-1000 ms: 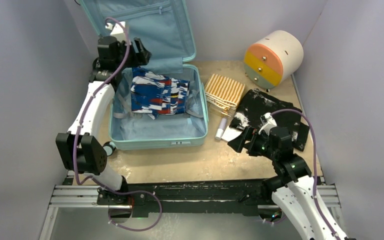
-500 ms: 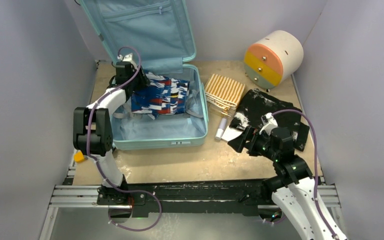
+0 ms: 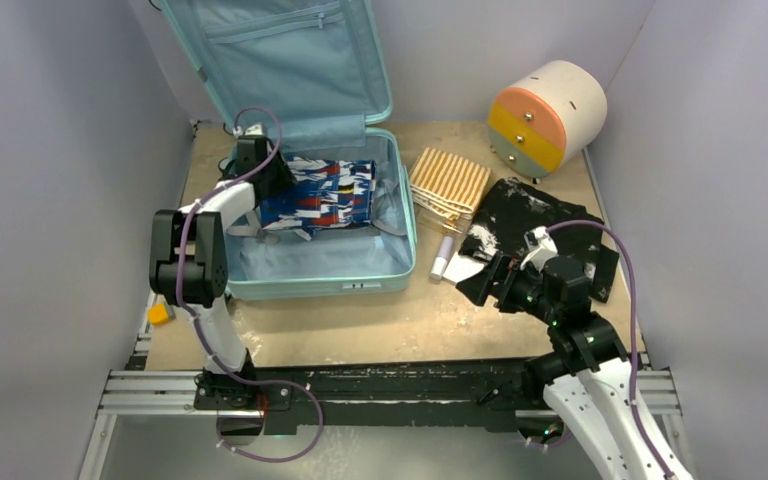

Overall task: Pack the luggage
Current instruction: Place the clothes in the luggage.

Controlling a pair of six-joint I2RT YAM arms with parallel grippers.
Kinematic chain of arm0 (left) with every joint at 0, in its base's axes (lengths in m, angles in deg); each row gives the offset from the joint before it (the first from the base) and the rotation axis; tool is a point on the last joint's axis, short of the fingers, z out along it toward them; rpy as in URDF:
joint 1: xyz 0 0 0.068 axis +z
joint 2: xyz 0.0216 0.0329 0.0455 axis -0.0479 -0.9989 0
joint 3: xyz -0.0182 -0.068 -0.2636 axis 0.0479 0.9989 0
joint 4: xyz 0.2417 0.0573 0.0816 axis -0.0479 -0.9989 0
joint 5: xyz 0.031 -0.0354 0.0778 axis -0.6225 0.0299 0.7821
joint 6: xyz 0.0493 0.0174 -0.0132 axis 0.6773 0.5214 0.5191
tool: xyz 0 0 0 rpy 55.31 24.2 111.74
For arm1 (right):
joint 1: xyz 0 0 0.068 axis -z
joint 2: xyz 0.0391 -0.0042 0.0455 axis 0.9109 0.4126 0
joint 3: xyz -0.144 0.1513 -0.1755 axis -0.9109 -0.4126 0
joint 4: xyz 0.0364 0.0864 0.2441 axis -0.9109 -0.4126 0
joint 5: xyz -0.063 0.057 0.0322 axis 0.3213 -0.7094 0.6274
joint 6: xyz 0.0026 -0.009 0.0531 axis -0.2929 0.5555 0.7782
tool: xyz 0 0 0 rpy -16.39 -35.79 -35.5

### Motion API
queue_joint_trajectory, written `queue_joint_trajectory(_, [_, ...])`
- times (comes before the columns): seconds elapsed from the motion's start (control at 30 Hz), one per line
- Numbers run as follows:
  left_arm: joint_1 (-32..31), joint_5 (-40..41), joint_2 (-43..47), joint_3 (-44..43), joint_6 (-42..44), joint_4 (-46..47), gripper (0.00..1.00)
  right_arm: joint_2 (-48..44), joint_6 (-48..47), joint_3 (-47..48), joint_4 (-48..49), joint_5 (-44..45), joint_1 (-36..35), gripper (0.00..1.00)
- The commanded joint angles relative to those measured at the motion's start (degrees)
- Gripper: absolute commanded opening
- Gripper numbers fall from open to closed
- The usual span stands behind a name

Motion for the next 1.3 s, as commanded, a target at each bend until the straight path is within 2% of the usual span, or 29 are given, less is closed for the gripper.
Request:
queue_joint_trajectory(0.0, [0.4, -0.3, 9.8, 0.2, -0.9, -2.8, 0.47, -0.5, -0.5, 2.3, -0.1, -0.3, -0.2, 0.98])
queue_joint_trajectory(0.07, [-0.5, -0.6, 14.1, -1.2, -0.6, -3.3, 0.55, 0.3, -1.2, 3.5, -0.7, 0.4, -0.2, 0.98])
queue_joint_trajectory(0.13, [-1.7, -2.1, 18.4, -0.8, -0.4, -2.1, 0.60, 0.6, -1.6, 4.0, -1.0, 0.8, -0.2, 0.99])
queue_joint_trajectory(0.23, [-4.3, -5.4, 22.0, 1.7, -0.2, -0.2, 0.60, 0.6, -1.6, 3.7, -0.2, 1.1, -0.3, 0.99])
queue_joint_trajectory(0.37, [-8.1, -4.5, 21.6, 4.0, 1.4, -1.8, 0.60, 1.4, -2.1, 4.4, -0.1, 1.5, -0.2, 0.99])
queue_joint_trajectory(0.53, [-8.2, -3.7, 19.9, 6.9, 0.2, -2.3, 0.60, 2.4, -3.9, 7.7, -1.6, 3.2, -0.2, 0.99])
queue_joint_trajectory(0.67, [-8.5, -5.0, 21.9, 4.6, -0.5, -4.6, 0.61, 3.1, -5.0, 11.2, -3.5, 7.5, -0.2, 0.99])
queue_joint_trajectory(0.83, [-8.5, -1.8, 28.2, -1.9, 0.0, -12.2, 0.68, 5.8, -3.8, 18.3, -6.0, 19.4, -0.2, 0.99])
queue_joint_trajectory(0.93, [-8.4, 0.8, 34.7, 0.6, -2.1, -11.0, 0.76, 8.1, -3.2, 21.9, -4.7, 25.8, -0.2, 0.99])
queue_joint_trajectory(1.0, [-8.3, 0.9, 39.6, 4.7, -5.4, -8.1, 0.96, 9.8, -3.8, 24.1, -3.0, 28.0, -0.2, 0.99])
queue_joint_trajectory(1.03, [-8.1, 2.0, 42.0, 7.0, -7.6, -6.8, 0.97, 11.0, -5.7, 25.6, -2.0, 26.8, -0.2, 0.99])
queue_joint_trajectory(1.13, [-7.4, -4.0, 47.4, 12.5, -7.7, -1.5, 0.97, 14.8, -9.1, 29.2, 1.6, 23.4, -0.2, 0.99])
queue_joint_trajectory(1.27, [-7.9, -15.0, 48.5, 14.1, -3.2, 0.6, 0.96, 21.5, -13.7, 33.0, 8.9, 21.6, -0.2, 0.99])
